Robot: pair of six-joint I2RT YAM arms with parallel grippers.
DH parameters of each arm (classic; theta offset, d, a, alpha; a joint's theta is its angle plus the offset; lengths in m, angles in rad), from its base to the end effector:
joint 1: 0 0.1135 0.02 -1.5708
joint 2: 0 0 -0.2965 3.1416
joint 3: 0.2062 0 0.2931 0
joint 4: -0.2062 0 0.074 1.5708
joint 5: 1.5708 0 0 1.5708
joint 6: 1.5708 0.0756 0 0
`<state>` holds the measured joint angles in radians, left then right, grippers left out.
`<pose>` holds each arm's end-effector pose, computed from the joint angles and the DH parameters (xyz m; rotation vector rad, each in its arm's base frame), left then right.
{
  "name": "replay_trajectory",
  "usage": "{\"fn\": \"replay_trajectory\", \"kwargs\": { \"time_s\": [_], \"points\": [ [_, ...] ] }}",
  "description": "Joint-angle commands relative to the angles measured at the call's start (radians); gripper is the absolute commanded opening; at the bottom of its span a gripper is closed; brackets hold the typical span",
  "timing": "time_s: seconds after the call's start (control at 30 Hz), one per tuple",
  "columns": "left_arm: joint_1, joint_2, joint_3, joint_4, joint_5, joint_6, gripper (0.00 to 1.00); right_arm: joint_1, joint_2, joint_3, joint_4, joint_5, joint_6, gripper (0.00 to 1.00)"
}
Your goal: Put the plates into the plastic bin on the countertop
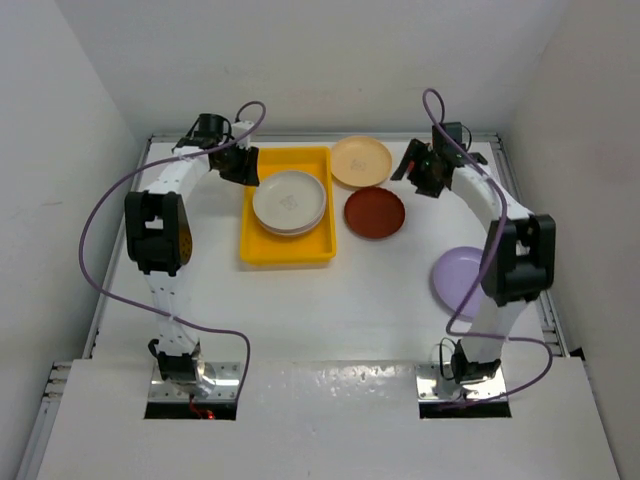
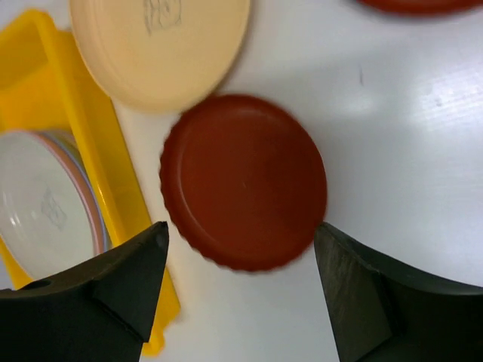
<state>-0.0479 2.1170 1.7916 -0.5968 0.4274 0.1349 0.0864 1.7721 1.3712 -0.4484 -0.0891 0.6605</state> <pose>0.5492 -0.0577 0.2182 0.3991 2.4085 -0.4923 0.4631 0.0469 0.2352 0.6582 2.3759 0.4416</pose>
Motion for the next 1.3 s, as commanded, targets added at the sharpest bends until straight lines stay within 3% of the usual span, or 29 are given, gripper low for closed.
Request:
{"fn": "replay_trajectory", "kwargs": {
  "time_s": [0.0,0.03,0.13,0.2,0.37,0.6,0.67,0.77,0.83,1.07,1.27],
  "points": [
    [-0.012,-0.058,0.074,-0.052,-0.079,0.043,0.54,-0.002,0.14,0.158,0.048,0.003,0.083,0.75],
    [-0.012,-0.071,0.074,-0.064,-0.091,0.057,0.55,-0.005,0.256,0.277,0.042,0.008,0.102,0.75],
    [-0.012,-0.097,0.124,-0.109,-0.125,0.081,0.58,0.003,0.392,0.467,0.016,0.008,0.131,0.73],
    [-0.012,-0.097,0.152,-0.139,-0.156,0.081,0.59,0.013,0.498,0.535,0.028,0.046,0.154,0.68],
    [-0.001,-0.115,0.206,-0.19,-0.141,0.081,0.59,0.019,0.622,0.565,0.126,0.167,0.228,0.58],
    [-0.001,-0.166,0.207,-0.232,-0.088,0.083,0.59,0.058,0.739,0.614,0.272,0.178,0.26,0.48],
    [0.009,-0.178,0.197,-0.241,-0.139,0.094,0.59,0.062,0.748,0.608,0.272,0.222,0.318,0.3],
    [0.034,-0.202,0.196,-0.241,-0.139,0.094,0.59,0.044,0.727,0.559,0.252,0.255,0.472,0.0],
    [0.045,-0.212,0.172,-0.241,-0.148,0.094,0.59,0.026,0.658,0.511,0.272,0.262,0.491,0.0],
    [0.054,-0.21,0.166,-0.241,-0.182,0.083,0.59,0.027,0.36,0.448,0.428,0.4,0.295,0.0],
    [0.085,-0.164,0.195,-0.241,-0.202,0.031,0.59,0.084,0.124,0.249,0.53,0.307,0.133,0.0]
  ]
}}
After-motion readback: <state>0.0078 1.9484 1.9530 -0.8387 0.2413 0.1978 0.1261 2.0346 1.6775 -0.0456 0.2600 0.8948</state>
